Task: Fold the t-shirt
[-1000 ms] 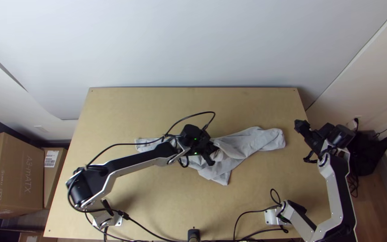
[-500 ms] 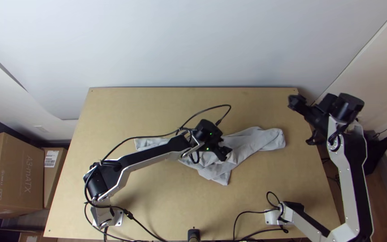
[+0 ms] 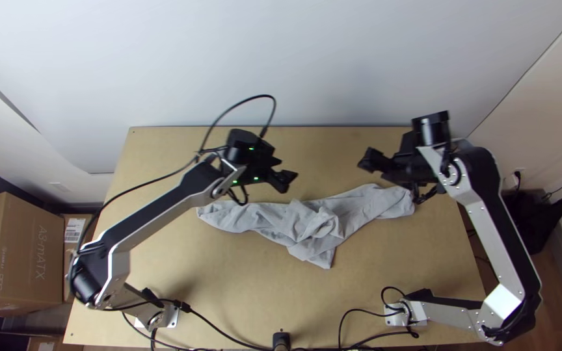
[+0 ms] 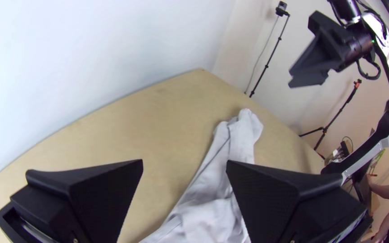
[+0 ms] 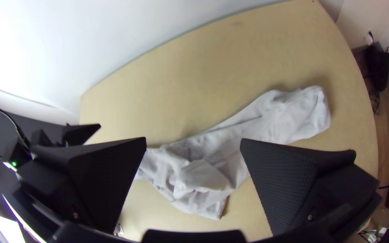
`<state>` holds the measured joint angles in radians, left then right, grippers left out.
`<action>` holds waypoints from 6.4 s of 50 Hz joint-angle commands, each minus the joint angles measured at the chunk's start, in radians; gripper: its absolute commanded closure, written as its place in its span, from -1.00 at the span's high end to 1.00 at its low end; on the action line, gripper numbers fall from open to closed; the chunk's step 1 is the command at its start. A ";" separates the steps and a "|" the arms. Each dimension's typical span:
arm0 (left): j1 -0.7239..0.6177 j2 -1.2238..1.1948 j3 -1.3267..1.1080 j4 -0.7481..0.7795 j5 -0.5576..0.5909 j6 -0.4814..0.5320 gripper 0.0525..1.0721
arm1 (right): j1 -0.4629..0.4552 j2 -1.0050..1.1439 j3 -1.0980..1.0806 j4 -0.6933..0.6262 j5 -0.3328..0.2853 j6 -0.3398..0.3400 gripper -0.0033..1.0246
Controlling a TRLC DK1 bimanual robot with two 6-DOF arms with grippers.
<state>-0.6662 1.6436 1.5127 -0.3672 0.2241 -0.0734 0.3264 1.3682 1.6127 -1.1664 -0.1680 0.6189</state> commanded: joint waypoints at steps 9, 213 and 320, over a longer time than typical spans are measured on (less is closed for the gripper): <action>0.142 -0.248 -0.226 -0.042 0.001 0.090 0.57 | 0.217 0.089 0.023 -0.108 0.039 0.090 0.87; 0.695 -0.237 -0.411 -0.148 0.095 0.100 -0.95 | 0.085 0.020 -0.269 -0.078 0.094 -0.061 -0.95; 0.599 -1.125 -0.118 -0.187 -0.443 0.018 -0.95 | 0.051 -0.534 0.000 0.527 0.094 -0.271 -0.95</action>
<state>-0.0196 0.5522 1.5490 -0.5323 -0.1902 -0.0059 0.3721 0.8436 1.7916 -0.6575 -0.1032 0.3141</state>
